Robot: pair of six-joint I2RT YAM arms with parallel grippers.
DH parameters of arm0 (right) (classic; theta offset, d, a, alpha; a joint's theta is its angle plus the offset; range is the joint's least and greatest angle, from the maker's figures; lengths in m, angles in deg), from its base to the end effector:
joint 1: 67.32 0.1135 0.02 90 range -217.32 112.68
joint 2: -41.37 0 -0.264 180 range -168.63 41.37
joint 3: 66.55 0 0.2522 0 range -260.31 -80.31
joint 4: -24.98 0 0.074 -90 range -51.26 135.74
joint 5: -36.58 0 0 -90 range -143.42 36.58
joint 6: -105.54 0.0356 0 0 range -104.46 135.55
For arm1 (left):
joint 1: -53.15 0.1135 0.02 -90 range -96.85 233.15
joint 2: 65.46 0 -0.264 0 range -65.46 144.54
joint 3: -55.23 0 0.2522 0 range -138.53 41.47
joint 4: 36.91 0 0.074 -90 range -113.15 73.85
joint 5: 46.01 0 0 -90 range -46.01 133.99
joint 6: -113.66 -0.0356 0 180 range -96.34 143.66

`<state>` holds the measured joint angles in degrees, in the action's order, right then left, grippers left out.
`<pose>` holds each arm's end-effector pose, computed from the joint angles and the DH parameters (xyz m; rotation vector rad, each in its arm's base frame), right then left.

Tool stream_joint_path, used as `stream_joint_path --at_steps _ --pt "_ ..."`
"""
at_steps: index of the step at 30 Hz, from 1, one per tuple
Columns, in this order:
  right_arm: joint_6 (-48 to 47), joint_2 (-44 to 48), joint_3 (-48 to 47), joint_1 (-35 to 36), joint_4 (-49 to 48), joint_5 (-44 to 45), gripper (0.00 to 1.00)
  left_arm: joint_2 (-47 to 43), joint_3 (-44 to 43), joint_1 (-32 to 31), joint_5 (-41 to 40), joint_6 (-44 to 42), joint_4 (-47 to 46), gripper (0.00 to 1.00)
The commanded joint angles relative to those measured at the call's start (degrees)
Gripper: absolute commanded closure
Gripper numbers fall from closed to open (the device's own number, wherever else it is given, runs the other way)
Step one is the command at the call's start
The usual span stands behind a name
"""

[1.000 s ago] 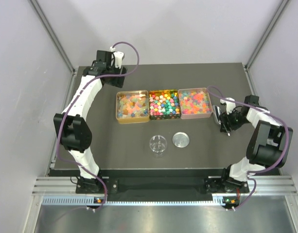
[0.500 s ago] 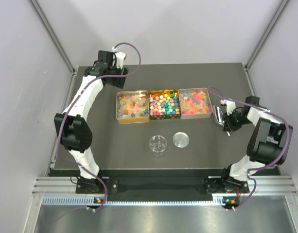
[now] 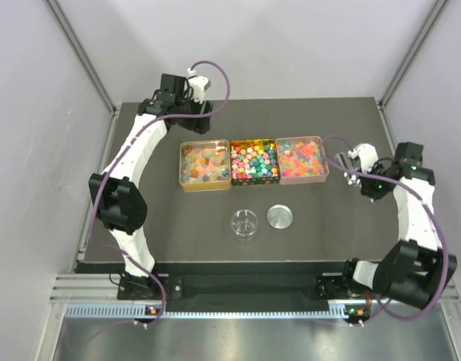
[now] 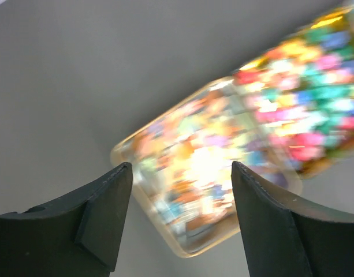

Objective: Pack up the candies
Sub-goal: Pick up the spatula from the center of the board.

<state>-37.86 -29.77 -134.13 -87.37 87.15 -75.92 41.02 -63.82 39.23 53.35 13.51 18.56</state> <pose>0.2210 -0.0662 0.2502 -0.8434 2.4322 0.0794 0.4072 -0.1069 0.3473 0.5638 2.2480 -0.2227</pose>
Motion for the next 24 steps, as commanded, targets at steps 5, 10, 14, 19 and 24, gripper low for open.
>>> stream_joint_path --at_steps 5,10,14,19,24 --pt "-0.8 2.3 -20.9 10.6 10.6 -0.3 1.00 1.4 -8.9 -5.8 35.3 15.5 -8.1 0.37" --pt "2.2 -1.9 -26.3 22.1 10.5 1.6 1.00 6.1 -11.3 -8.0 45.4 24.5 -13.6 0.40" --pt "5.2 -6.4 -31.2 27.9 11.7 2.0 1.00 6.5 -9.4 -8.2 50.5 35.4 -23.2 0.39" --pt "5.3 -8.2 -31.9 32.2 10.0 3.8 1.00 7.8 -8.8 -10.1 49.8 34.9 -23.3 0.40" --pt "5.0 -10.6 -34.1 33.4 8.8 4.6 1.00 9.4 -9.1 -12.4 51.0 35.0 -23.5 0.42"
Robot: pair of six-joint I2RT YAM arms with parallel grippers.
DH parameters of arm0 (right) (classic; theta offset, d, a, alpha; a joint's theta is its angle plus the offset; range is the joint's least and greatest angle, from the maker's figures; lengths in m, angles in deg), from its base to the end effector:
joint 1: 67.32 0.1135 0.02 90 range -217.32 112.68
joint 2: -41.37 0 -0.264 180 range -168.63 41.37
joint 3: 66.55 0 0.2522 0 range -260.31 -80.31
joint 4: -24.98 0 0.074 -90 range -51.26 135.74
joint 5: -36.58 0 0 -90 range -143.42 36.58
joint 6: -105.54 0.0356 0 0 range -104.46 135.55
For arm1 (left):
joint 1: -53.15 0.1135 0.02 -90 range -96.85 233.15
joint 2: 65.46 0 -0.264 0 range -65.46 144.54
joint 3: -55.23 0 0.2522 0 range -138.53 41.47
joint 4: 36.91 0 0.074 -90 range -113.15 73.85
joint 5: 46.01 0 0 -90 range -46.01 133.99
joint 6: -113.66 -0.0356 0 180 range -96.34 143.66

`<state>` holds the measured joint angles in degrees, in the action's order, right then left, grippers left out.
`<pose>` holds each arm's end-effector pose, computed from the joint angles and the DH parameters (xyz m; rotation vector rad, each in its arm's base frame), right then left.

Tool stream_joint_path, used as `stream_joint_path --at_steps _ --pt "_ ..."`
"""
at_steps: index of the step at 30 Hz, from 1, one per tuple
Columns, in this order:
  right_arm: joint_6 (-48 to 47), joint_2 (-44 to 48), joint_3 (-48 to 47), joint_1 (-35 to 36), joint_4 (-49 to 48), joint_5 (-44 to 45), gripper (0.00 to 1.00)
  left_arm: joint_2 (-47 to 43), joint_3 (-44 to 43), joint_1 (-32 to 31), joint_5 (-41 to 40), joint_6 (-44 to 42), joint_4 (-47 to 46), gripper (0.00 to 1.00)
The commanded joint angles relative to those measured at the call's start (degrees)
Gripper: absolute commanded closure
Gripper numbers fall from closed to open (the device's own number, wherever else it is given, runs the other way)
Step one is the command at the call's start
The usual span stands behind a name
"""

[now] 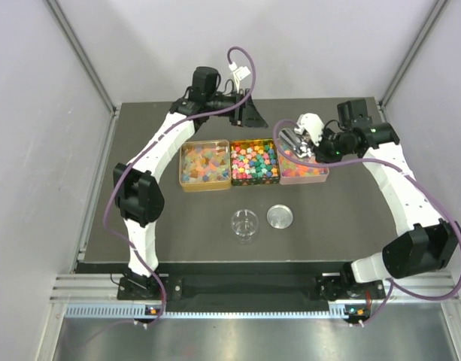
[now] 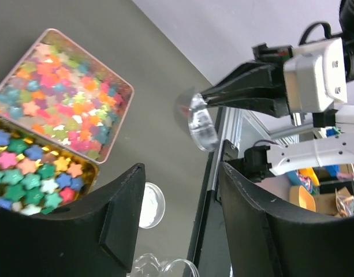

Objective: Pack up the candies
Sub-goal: Pick up the spatula from the center of the board.

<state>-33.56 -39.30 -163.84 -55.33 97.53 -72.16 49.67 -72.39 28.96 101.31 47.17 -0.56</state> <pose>0.2707 0.0692 0.3569 -1.3657 2.0681 0.1459 0.4106 -0.2173 0.3693 0.7150 1.9720 -1.5082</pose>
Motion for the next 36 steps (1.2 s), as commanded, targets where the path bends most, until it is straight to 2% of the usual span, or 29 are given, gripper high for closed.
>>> stream_joint_path --at_steps 1,6,10,16,20,23,24,33,36 --pt "0.7 -1.8 -4.6 1.9 -1.8 1.1 1.00 1.0 -0.4 -2.3 3.1 1.2 -4.2 0.43" --pt "0.0 -3.0 -6.9 3.0 -2.2 2.8 1.00 2.3 -0.1 -3.5 1.5 0.0 -2.5 0.55" --pt "-1.0 -3.3 -7.6 4.4 -2.1 3.9 1.00 2.9 -0.2 -4.7 0.5 -0.9 -1.9 0.60" --pt "-1.0 -2.2 -6.8 5.8 -1.6 4.2 1.00 3.4 -0.5 -5.3 0.6 -1.4 -1.7 0.62" --pt "-1.0 -1.4 -6.3 6.4 -1.3 4.6 1.00 3.5 -0.5 -5.3 1.3 -1.4 -1.9 0.71" --pt "-1.5 -1.3 -6.2 7.2 -0.5 4.6 1.00 3.6 -0.6 -5.3 1.7 -0.7 -2.6 0.73" --pt "-1.4 -1.3 -6.1 7.3 -0.3 4.6 1.00 3.7 -0.6 -5.3 2.0 -0.7 -2.9 0.78" --pt "-2.5 0.4 -5.2 9.7 1.1 5.6 1.00 4.7 -1.7 -5.2 3.1 0.9 -5.0 0.78" --pt "-2.7 0.3 -5.2 10.0 1.2 5.8 1.00 4.8 -1.5 -5.2 3.1 1.1 -5.0 0.76"
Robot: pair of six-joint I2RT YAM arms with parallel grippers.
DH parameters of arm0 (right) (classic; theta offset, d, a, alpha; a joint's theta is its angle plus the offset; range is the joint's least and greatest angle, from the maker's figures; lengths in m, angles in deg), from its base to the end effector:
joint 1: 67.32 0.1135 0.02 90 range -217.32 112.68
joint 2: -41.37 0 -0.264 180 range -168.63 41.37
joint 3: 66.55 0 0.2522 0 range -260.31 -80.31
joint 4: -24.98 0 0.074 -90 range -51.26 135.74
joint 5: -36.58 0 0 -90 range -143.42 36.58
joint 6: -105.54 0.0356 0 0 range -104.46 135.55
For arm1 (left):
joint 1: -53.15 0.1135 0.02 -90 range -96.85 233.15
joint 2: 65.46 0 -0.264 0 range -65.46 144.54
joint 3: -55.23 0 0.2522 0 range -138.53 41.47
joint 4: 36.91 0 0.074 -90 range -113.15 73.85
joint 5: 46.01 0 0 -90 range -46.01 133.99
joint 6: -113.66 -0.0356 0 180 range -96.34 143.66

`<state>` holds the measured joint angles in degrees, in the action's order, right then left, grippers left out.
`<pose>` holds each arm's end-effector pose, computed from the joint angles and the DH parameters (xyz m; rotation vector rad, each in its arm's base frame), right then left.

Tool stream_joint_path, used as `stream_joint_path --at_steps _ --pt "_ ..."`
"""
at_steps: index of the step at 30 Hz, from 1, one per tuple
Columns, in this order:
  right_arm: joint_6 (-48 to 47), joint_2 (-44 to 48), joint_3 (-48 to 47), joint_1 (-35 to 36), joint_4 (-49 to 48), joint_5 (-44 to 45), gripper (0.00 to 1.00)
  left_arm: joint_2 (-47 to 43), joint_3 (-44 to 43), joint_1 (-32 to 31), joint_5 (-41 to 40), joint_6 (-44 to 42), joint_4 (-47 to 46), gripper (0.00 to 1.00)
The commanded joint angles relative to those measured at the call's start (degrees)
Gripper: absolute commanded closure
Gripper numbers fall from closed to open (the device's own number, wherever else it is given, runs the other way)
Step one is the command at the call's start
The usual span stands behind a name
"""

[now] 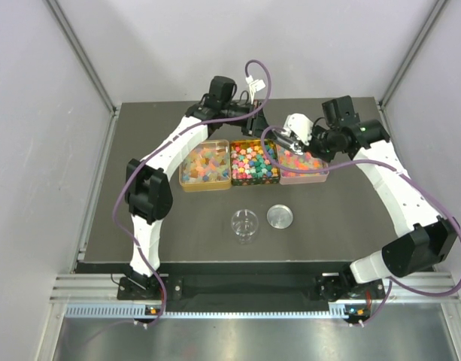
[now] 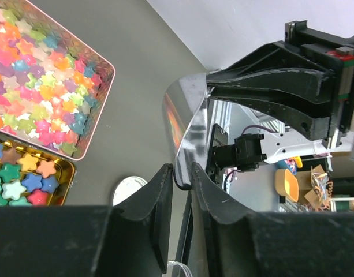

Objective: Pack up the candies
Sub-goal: Pick up the spatula from the center of the board.

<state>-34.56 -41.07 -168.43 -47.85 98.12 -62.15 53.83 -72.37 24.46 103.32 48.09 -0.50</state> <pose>0.2695 0.1010 0.3711 -1.4729 2.0111 -0.0323 0.4064 -0.2573 0.3368 0.7843 2.0444 -1.6113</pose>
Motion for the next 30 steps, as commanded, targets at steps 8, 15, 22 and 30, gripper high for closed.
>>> stream_joint_path --at_steps 8,15,22,30 --pt "-1.5 1.8 -0.3 2.5 0.7 -3.9 1.00 0.4 -2.2 -0.7 -1.1 -1.1 -3.9 0.81" --pt "-1.7 2.1 0.1 2.5 0.2 -2.3 1.00 -0.1 -1.9 -0.1 -2.5 -2.9 -1.6 0.78" --pt "-1.9 3.0 1.6 2.3 0.0 -1.1 1.00 -1.1 -1.8 1.3 -4.0 -3.5 -0.1 0.71" --pt "-2.0 3.5 2.2 0.6 -0.7 -1.5 1.00 -1.8 -0.1 2.1 -4.0 -4.1 0.9 0.71"
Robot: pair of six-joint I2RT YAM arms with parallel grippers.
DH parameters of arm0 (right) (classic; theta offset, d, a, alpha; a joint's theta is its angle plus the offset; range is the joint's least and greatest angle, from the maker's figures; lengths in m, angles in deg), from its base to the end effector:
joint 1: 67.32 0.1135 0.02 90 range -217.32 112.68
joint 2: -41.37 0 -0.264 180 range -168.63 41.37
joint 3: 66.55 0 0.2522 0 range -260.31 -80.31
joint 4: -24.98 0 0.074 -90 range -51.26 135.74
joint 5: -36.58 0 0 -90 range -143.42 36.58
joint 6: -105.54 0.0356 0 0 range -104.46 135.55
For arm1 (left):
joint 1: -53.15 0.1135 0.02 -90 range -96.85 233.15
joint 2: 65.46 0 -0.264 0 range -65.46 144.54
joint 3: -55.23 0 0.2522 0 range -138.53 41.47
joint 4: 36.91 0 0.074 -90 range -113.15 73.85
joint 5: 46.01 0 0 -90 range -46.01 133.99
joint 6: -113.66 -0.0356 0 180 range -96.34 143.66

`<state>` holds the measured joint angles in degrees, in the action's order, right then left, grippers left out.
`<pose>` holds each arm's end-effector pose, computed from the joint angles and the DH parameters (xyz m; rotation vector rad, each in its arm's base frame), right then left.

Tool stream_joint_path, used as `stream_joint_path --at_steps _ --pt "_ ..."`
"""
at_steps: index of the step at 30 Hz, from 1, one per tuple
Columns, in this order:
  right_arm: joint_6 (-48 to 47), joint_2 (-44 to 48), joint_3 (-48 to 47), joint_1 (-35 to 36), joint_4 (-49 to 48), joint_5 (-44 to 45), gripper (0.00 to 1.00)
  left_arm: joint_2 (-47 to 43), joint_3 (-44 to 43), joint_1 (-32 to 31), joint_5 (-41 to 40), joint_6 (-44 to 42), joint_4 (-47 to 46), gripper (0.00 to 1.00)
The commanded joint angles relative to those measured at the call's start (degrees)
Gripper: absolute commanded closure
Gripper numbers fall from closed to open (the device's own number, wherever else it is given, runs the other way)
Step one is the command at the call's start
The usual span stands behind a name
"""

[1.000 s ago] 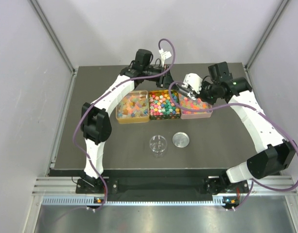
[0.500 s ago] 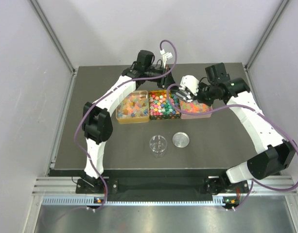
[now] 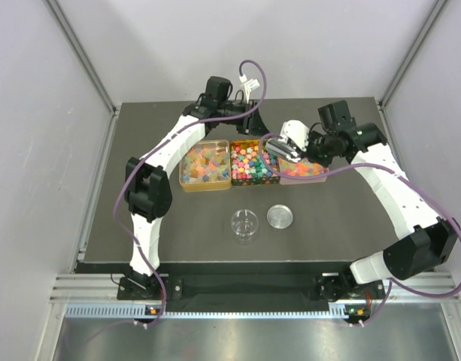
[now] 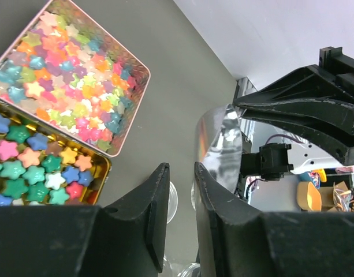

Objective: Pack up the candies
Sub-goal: Pick up the spatula from the center of the board.

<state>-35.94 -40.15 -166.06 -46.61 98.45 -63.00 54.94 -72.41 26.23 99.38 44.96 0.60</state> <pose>0.2624 0.1055 0.3626 -1.5366 1.9962 -0.0041 0.4193 -0.2458 0.3255 0.7365 2.0703 -1.5015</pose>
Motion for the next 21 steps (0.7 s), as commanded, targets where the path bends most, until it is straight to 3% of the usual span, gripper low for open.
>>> stream_joint_path --at_steps 1,13,21 --pt "-0.5 2.5 -0.1 -0.6 -1.3 -0.6 1.00 -2.5 0.1 0.4 0.1 -0.8 -0.3 0.71" --pt "-0.5 0.7 -0.2 -1.1 -2.7 0.0 1.00 -2.4 1.5 0.4 2.3 0.3 -1.6 0.70" --pt "-0.8 -0.8 -0.4 -1.8 -2.6 -0.3 1.00 -3.9 1.4 0.6 0.0 -2.1 0.9 0.64"
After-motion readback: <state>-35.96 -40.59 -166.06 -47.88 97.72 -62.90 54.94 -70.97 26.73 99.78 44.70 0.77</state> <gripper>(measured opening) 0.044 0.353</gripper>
